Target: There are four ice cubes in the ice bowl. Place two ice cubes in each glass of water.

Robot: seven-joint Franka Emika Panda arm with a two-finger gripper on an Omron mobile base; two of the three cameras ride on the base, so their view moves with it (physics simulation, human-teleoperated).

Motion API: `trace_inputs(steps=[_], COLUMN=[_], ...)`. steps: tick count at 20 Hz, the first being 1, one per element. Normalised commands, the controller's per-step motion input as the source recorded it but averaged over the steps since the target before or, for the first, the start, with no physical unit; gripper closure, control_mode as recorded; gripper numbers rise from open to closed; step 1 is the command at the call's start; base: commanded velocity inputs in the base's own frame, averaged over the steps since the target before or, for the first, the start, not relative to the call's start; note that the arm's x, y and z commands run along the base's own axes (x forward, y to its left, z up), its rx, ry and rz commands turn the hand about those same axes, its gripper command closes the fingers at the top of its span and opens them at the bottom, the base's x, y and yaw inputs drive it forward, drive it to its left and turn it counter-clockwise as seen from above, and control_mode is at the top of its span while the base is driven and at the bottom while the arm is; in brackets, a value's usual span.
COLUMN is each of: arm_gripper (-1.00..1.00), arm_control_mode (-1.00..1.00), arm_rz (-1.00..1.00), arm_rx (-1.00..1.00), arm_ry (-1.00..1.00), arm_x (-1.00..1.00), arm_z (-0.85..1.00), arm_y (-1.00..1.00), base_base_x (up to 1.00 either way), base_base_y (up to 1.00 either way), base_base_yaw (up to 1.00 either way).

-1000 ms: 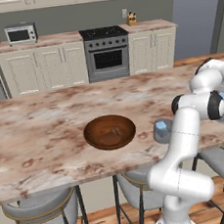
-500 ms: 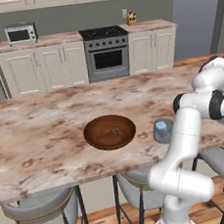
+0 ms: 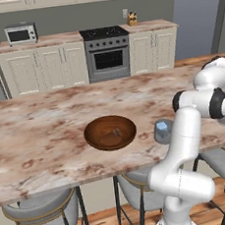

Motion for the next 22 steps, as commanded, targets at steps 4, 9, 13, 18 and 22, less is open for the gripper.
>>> trace_inputs(steps=[4, 9, 13, 18, 22], arm_gripper=[1.0, 1.0, 1.0, 1.0, 1.0], arm_control_mode=[-1.0, -1.0, -1.0, -1.0, -1.0], arm_rz=[0.02, 0.05, 0.02, 0.0, 0.03], arm_rx=[-0.01, 0.0, 0.0, 0.0, 0.0], arm_ry=[0.0, 0.0, 0.0, 0.0, 0.0], arm_x=[0.0, 0.0, 0.0, 0.06, 0.09], arm_z=[-0.07, -0.07, 0.0, 0.0, 0.0], arm_y=[-0.04, -0.21, -0.08, 0.0, 0.0], base_base_x=[0.0, 0.0, 0.0, 0.0, 0.0], base_base_y=[0.0, 0.0, 0.0, 0.0, 0.0], base_base_yaw=[0.0, 0.0, 0.0, 0.0, 0.0])
